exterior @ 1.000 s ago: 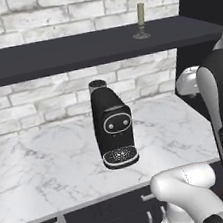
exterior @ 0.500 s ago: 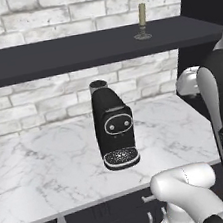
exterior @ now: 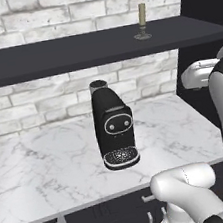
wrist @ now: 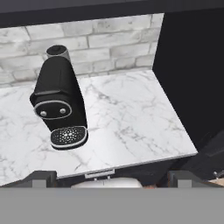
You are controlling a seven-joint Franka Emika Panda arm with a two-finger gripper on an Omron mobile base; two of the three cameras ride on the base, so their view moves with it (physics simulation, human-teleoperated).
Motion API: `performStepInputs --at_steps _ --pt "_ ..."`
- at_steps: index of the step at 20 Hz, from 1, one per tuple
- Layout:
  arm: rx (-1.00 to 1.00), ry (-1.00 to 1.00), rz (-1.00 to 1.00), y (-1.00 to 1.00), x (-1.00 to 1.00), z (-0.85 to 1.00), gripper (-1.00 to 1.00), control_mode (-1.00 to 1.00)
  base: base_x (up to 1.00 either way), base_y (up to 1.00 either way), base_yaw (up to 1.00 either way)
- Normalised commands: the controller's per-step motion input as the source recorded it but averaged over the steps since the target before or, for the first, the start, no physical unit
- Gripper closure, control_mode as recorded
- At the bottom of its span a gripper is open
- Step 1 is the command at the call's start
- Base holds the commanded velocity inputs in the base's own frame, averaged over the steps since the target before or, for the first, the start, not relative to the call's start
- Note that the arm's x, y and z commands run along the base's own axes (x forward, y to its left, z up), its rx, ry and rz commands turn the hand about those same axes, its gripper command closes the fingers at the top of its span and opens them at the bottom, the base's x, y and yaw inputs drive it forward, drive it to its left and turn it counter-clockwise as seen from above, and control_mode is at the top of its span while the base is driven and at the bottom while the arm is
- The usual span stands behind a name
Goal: Get the candle and the wine from the cabinet and move them to the dining counter.
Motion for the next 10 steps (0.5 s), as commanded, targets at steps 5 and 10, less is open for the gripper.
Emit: performStepInputs --at_steps 5,10 --pt "0.00 -0.16 0.02 0.00 -0.07 0.81 -1.00 -1.00 0.00 0.00 0.00" --pt "0.00 -0.02 0.07 0.00 0.20 0.67 -1.00 -1.00 0.00 0.00 0.00"
